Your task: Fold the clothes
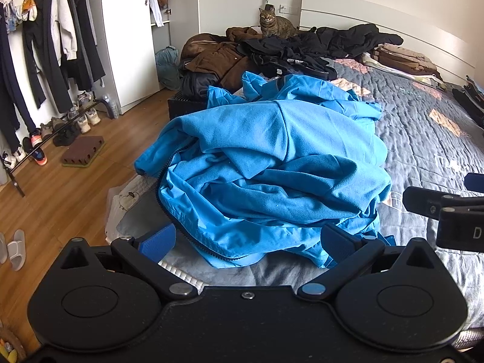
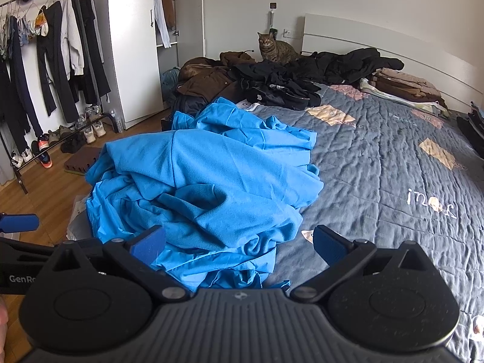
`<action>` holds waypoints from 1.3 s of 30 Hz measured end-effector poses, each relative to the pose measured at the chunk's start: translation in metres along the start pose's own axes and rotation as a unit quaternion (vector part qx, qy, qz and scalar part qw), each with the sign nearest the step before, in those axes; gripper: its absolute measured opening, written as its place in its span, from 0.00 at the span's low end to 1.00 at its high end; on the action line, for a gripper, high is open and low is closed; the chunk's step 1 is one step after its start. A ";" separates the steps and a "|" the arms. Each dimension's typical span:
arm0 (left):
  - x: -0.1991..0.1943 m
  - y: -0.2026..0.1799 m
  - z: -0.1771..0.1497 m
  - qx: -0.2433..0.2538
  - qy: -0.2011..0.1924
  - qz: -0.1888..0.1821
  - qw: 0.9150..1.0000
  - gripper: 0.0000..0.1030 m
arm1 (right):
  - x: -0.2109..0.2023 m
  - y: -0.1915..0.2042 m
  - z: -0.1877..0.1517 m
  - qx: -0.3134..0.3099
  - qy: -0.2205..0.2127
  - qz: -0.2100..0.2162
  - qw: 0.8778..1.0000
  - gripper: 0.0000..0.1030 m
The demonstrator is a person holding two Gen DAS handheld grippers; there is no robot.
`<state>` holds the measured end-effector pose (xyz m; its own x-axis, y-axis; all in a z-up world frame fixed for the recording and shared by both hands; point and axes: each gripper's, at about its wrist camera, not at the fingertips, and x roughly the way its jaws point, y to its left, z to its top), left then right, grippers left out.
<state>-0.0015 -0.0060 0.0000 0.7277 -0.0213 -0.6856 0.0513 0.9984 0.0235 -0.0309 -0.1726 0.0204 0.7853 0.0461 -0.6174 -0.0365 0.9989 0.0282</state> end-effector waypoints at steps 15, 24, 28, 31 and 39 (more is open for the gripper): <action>0.000 0.000 -0.001 -0.001 0.001 0.000 1.000 1.00 | 0.000 0.003 0.001 -0.001 0.001 0.008 1.000 1.00; 0.000 0.001 0.000 -0.003 0.001 -0.001 1.000 1.00 | -0.001 0.004 0.002 -0.003 0.000 0.009 1.000 1.00; 0.001 0.001 0.001 -0.003 0.001 0.000 1.000 1.00 | 0.000 0.005 0.002 -0.005 0.001 0.009 1.000 1.00; 0.001 0.002 0.001 -0.003 0.001 -0.002 1.000 1.00 | 0.002 0.006 0.002 -0.007 0.002 0.010 1.000 1.00; 0.003 0.019 0.004 -0.021 -0.002 0.000 1.000 1.00 | 0.015 0.009 0.003 -0.023 -0.019 0.047 0.998 1.00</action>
<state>0.0038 0.0124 0.0012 0.7304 -0.0220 -0.6827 0.0228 0.9997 -0.0079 -0.0176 -0.1629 0.0134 0.8003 0.1407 -0.5828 -0.1389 0.9891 0.0480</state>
